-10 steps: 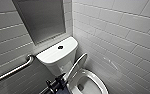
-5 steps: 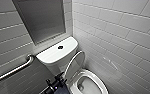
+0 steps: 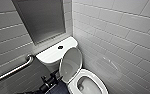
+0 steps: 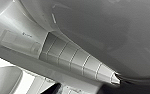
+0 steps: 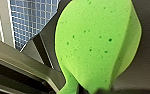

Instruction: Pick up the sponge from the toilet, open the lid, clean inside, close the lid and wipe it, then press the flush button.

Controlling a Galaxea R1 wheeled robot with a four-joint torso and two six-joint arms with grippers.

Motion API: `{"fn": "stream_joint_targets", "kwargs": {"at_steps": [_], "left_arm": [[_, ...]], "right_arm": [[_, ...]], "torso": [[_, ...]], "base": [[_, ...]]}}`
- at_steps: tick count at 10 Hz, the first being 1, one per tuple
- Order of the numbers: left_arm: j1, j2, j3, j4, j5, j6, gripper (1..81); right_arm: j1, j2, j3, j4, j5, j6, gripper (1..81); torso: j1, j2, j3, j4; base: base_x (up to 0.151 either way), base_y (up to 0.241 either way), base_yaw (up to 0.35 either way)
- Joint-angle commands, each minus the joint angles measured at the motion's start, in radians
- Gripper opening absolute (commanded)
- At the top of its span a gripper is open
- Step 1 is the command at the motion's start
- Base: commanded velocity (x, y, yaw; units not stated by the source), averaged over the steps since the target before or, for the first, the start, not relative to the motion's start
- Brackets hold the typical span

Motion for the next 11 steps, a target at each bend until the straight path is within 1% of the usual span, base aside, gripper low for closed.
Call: {"fn": "stream_joint_targets", "kwargs": {"at_steps": [1,2,3,4,5,6,7,8,9,10,11], "left_arm": [[-0.039,-0.117,0.058,0.235,0.034,-0.015,81.1],[-0.013,-0.157,0.054,0.292,0.029,-0.036,81.1],[0.001,-0.204,0.06,0.31,0.026,-0.05,81.1],[0.018,-0.237,0.064,0.362,0.038,-0.052,81.1],[0.038,-0.255,0.064,0.506,0.095,-0.055,81.1],[0.059,-0.251,0.069,0.707,0.23,-0.059,81.1],[0.102,-0.238,0.084,0.932,0.38,-0.061,81.1],[0.18,-0.232,0.104,1.099,0.474,-0.061,81.1],[0.253,-0.231,0.132,1.255,0.54,-0.059,81.1],[0.323,-0.232,0.162,1.383,0.622,-0.059,81.1],[0.398,-0.229,0.182,1.459,0.708,-0.056,81.1]], "right_arm": [[-0.008,-0.02,0.03,-0.02,-0.057,0.001,1.0],[-0.005,-0.019,0.032,-0.02,-0.058,0.001,1.0],[-0.005,-0.019,0.036,-0.02,-0.058,-0.003,1.0],[-0.005,-0.02,0.038,-0.018,-0.058,-0.004,1.0],[-0.003,-0.022,0.032,-0.02,-0.06,-0.006,1.0],[0.0,-0.025,0.024,-0.023,-0.06,-0.007,1.0],[0.004,-0.034,0.025,-0.023,-0.061,-0.009,1.0],[0.003,-0.043,0.028,-0.023,-0.061,-0.009,1.0],[0.003,-0.052,0.03,-0.052,-0.061,-0.01,1.0],[0.004,-0.057,0.03,-0.083,-0.061,-0.007,1.0],[0.004,-0.062,0.03,-0.084,-0.06,-0.007,1.0]], "torso": [[0.0,0.0,0.0,0.0],[0.0,0.0,0.0,0.0],[0.0,0.0,0.0,0.0],[0.0,0.0,0.0,0.0],[0.0,0.0,0.0,0.0],[0.0,0.0,0.0,0.0],[0.0,0.0,0.0,0.0],[0.0,0.0,0.0,0.0],[0.0,0.0,0.0,0.0],[0.0,0.0,0.0,0.0],[0.0,0.0,0.0,0.0]], "base": [[0.0,0.0,0.0],[0.0,0.0,0.0],[0.0,0.0,0.0],[0.0,0.0,0.0],[0.0,0.0,0.0],[0.0,0.0,0.0],[0.0,0.0,0.0],[0.0,0.0,0.0],[0.0,0.0,0.0],[0.0,0.0,0.0],[0.0,0.0,0.0]]}}
